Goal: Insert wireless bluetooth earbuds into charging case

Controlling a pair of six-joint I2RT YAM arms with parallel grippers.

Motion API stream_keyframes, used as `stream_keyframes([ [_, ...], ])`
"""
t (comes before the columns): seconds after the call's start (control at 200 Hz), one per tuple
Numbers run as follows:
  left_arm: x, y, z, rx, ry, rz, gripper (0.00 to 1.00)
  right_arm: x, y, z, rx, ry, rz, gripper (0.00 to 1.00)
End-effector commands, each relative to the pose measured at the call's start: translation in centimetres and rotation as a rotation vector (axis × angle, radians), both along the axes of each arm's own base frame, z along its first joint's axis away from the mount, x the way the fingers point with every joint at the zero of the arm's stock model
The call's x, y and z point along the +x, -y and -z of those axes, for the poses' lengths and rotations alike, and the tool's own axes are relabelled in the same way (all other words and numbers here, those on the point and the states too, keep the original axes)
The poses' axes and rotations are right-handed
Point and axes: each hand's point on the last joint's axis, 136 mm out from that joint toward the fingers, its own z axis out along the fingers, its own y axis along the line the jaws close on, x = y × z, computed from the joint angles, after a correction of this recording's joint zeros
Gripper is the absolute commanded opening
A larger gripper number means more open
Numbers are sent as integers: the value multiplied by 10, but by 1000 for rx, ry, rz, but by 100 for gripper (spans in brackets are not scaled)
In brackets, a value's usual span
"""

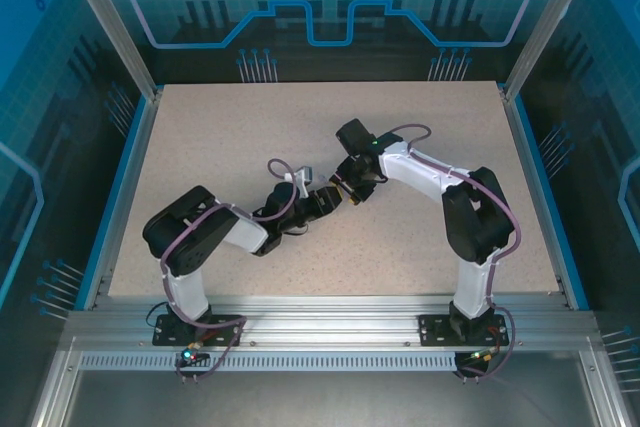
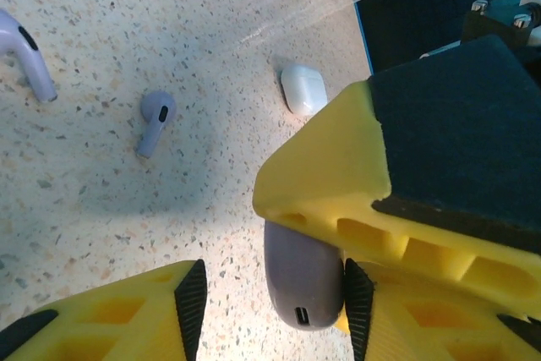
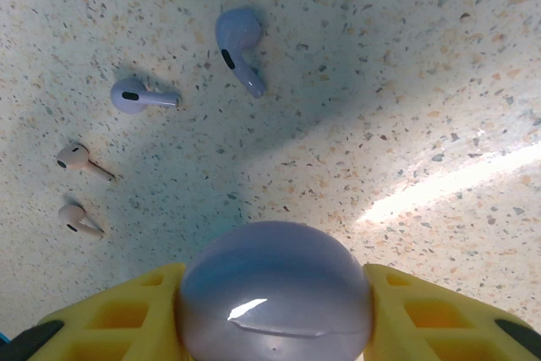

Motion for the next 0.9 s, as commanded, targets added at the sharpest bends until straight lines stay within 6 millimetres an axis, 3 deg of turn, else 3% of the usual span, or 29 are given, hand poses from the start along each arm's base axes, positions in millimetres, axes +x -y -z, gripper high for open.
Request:
stream_keyframes([
  [0.0,12,7,-14,-41,47,-30,48,-1,1,-11,39,3,5,42],
  [0.455,18,9,-12,-42,48,-46,43,-3,2,-10,52,3,2,42],
  [0.895,22,7,-10,-58,53,-82,30,-4,-2,-6,82,-14,22,41],
])
